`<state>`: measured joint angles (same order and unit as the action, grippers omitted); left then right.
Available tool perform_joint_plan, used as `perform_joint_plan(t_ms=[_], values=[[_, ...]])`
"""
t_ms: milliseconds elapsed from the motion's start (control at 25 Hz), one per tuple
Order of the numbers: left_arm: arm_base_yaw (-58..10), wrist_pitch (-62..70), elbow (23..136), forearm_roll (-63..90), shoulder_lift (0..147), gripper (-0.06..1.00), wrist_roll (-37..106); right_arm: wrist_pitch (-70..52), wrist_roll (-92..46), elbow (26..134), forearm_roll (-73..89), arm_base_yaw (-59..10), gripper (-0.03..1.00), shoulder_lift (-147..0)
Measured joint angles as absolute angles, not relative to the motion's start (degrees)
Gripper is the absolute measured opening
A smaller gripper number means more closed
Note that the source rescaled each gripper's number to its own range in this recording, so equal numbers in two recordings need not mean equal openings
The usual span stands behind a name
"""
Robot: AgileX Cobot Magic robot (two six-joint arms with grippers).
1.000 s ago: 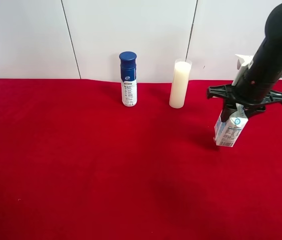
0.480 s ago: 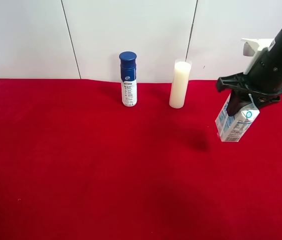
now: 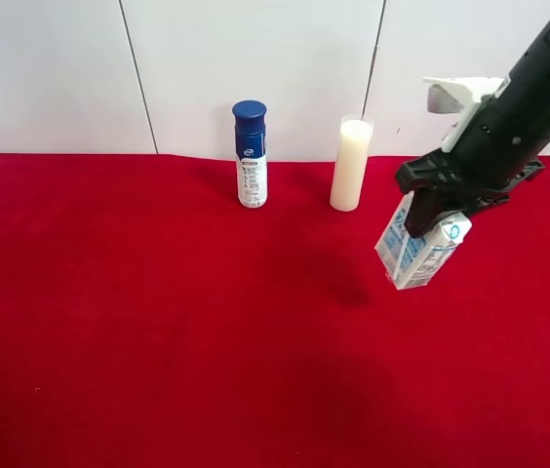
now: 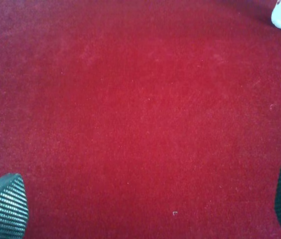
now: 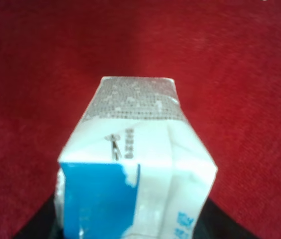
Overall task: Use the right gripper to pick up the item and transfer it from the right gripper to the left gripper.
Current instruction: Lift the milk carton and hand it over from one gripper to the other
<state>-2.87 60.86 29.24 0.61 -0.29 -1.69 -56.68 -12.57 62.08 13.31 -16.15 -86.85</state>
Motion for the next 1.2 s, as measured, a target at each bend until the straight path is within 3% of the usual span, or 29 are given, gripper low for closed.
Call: perform_joint_plan(t_ms=[600, 880, 1200], values=[[-2.87, 60.86, 29.24, 0.85, -0.21, 1.00, -1.05, -54.08, -24.24, 62.08, 13.57, -29.31, 0.00, -86.85], [-2.87, 62.01, 29.80, 10.10, 9.93, 1.00, 11.03, -50.63, -29.87, 62.08, 13.70, -35.53, 0.00, -86.85], [-11.98, 63.07, 35.77, 20.54, 20.26, 0.98, 17.31, -49.93, -37.37, 62.08, 17.47, -40.77, 0.00, -86.85]])
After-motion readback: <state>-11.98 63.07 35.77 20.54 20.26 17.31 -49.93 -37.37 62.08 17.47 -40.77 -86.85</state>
